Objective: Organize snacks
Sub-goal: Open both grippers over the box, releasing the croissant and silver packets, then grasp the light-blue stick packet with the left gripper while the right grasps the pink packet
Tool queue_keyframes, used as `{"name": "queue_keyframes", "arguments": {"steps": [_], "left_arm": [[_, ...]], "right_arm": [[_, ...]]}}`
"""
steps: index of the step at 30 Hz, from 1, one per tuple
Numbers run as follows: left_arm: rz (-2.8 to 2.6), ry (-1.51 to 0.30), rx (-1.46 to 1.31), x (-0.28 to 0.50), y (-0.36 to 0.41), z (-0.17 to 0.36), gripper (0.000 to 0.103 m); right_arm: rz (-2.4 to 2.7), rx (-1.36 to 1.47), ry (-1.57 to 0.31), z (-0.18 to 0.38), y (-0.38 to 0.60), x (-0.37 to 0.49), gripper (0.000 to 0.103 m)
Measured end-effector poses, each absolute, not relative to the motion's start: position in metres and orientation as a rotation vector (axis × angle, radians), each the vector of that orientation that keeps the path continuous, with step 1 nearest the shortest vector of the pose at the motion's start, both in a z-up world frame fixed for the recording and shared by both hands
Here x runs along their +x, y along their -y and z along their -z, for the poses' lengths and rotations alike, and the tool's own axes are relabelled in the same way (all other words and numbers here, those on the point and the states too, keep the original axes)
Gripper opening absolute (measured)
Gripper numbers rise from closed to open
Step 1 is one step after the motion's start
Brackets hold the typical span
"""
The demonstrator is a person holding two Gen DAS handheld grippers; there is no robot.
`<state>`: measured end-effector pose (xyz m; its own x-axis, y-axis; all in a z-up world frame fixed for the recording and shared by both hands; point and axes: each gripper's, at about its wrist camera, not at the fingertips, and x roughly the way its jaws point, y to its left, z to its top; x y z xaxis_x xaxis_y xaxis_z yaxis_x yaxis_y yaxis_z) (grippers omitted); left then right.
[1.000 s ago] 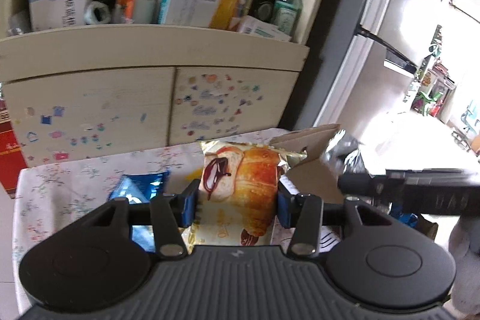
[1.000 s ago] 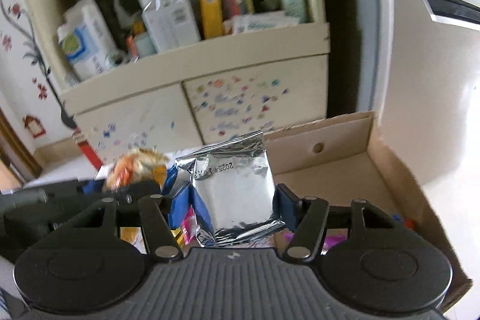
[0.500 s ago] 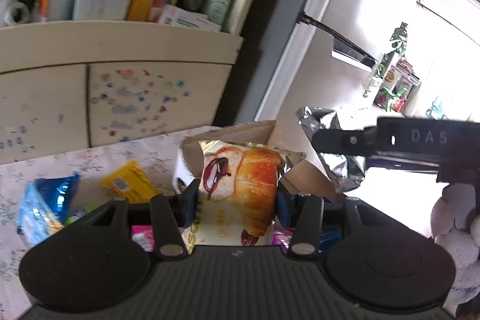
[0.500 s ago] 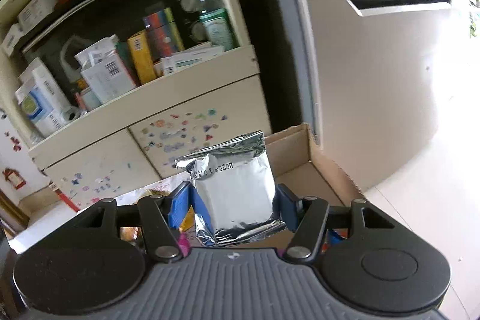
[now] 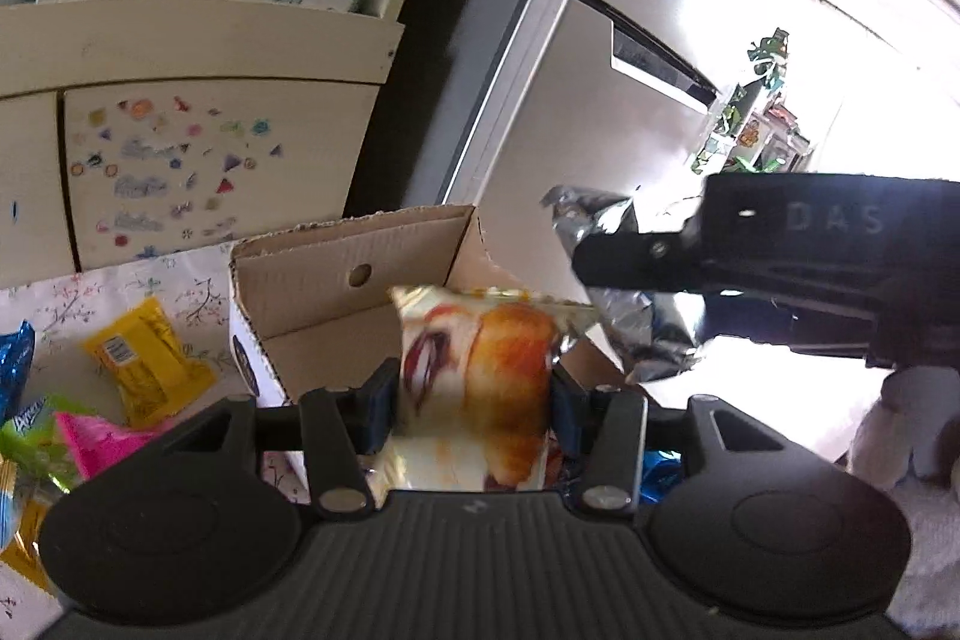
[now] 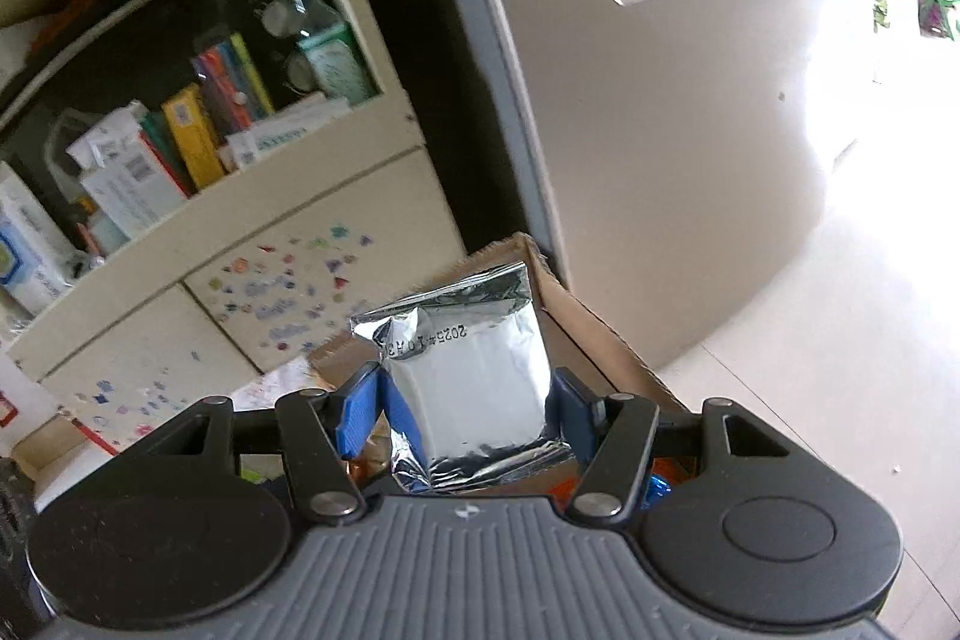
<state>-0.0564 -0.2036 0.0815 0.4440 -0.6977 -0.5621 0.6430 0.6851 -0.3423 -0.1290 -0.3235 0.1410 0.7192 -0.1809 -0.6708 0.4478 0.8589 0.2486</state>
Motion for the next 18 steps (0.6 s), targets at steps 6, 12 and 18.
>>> {"name": "queue_keyframes", "arguments": {"steps": [6, 12, 18], "left_arm": [[0.798, -0.726, -0.046, -0.063, 0.208, -0.085, 0.087], [0.745, -0.721, -0.024, -0.061, 0.199, -0.096, 0.091], [0.7, -0.742, -0.014, -0.057, 0.178, -0.102, 0.091]], "right_arm": [[0.402, 0.458, -0.694, -0.135, 0.332, -0.13, 0.08], [0.388, 0.476, -0.685, -0.137, 0.33, -0.131, 0.082], [0.373, 0.502, -0.688, -0.137, 0.33, -0.133, 0.083]]}}
